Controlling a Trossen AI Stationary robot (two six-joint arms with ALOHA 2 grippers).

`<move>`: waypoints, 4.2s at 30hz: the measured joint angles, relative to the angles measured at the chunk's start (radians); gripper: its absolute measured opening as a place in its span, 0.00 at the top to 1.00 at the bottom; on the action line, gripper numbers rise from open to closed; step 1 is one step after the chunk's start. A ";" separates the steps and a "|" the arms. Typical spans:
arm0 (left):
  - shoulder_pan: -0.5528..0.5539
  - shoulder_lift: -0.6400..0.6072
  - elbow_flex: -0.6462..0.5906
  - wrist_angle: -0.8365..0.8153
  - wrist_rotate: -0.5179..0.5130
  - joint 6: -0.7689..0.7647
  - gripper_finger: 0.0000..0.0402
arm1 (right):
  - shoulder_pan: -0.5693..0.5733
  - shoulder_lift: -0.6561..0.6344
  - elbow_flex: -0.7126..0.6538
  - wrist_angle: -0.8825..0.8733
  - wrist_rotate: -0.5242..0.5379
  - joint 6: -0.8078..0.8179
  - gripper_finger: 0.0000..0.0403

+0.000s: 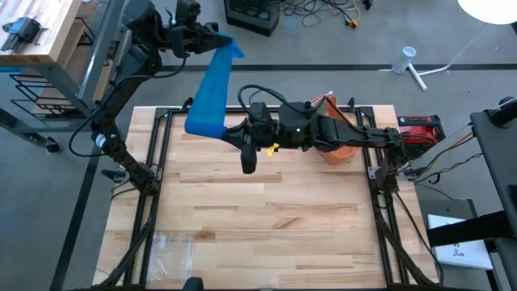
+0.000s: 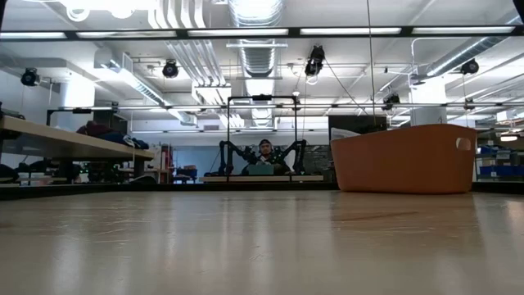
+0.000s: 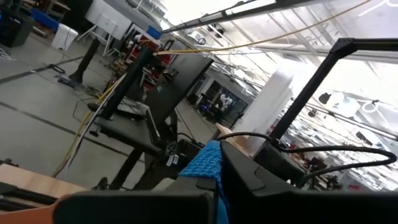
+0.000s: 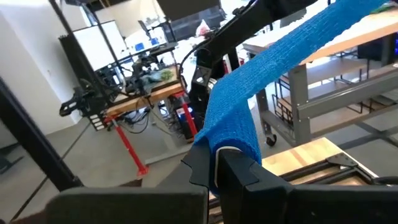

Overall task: Roll bandage
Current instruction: Roll the blue bandage

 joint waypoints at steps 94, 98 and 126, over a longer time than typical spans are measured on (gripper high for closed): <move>-0.148 -0.099 -0.208 -0.171 0.294 0.118 1.00 | -0.161 -0.205 0.004 0.131 -0.163 -0.013 0.99; -0.156 -0.099 -0.208 -0.171 0.294 0.108 1.00 | -0.167 -0.207 0.004 0.103 -0.161 -0.047 0.99; -0.188 -0.152 -0.206 -0.170 0.298 0.095 1.00 | -0.171 -0.203 0.004 -0.008 -0.004 -0.377 0.99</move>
